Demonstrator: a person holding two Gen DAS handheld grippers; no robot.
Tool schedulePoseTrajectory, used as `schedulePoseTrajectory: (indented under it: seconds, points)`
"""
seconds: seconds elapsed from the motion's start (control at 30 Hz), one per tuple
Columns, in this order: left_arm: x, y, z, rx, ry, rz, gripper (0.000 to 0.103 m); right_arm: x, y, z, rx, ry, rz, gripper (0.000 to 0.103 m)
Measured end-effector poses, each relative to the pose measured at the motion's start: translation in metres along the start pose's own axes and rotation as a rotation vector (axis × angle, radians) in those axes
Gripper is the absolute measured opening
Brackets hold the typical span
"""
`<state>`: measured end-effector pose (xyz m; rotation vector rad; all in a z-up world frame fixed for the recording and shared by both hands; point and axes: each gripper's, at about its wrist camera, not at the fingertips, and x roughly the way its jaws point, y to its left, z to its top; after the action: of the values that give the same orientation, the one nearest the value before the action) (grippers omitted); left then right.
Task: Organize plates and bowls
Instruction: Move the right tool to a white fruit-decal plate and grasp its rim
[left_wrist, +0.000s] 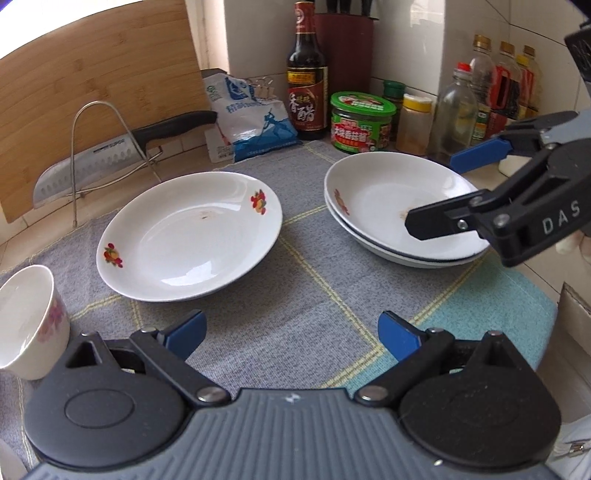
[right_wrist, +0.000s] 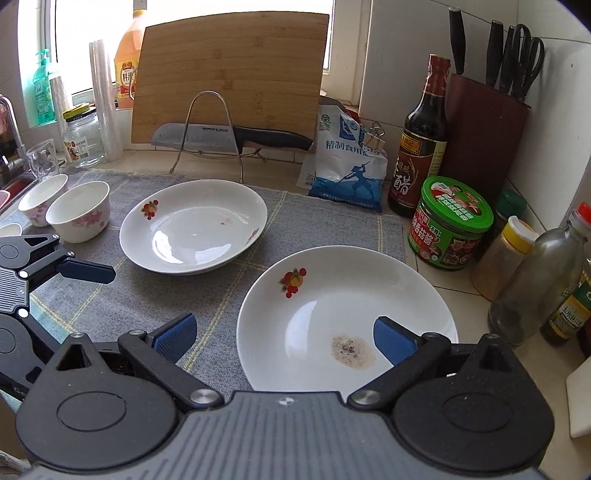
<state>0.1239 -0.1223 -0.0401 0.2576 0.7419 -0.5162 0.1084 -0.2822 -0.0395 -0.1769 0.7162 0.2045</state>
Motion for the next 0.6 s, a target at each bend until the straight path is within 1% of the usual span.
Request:
schedulePoseTrajectory:
  seconds: [0.1,0.23,0.3,0.37,0.47,0.6]
  points:
    - [0.004,0.002,0.002,-0.062,0.025,0.064,0.099,0.006,-0.004,0.002,0.012,-0.018,0.050,0.103]
    - [0.003,0.000,0.001,-0.076,0.059,0.140,0.099,0.013,-0.007,0.008,-0.018,-0.033,0.113,0.103]
    - [0.002,0.001,-0.002,-0.082,0.079,0.166,0.099,0.019,-0.007,0.011,-0.028,-0.032,0.142,0.103]
    - [0.003,0.005,-0.006,-0.088,0.100,0.180,0.099,0.024,-0.004,0.014,-0.027,-0.026,0.173,0.103]
    - [0.007,0.017,-0.011,-0.106,0.121,0.182,0.099,0.029,0.003,0.017,-0.022,-0.025,0.183,0.103]
    - [0.014,0.032,-0.013,-0.123,0.110,0.164,0.099,0.029,0.015,0.021,-0.016,-0.014,0.153,0.103]
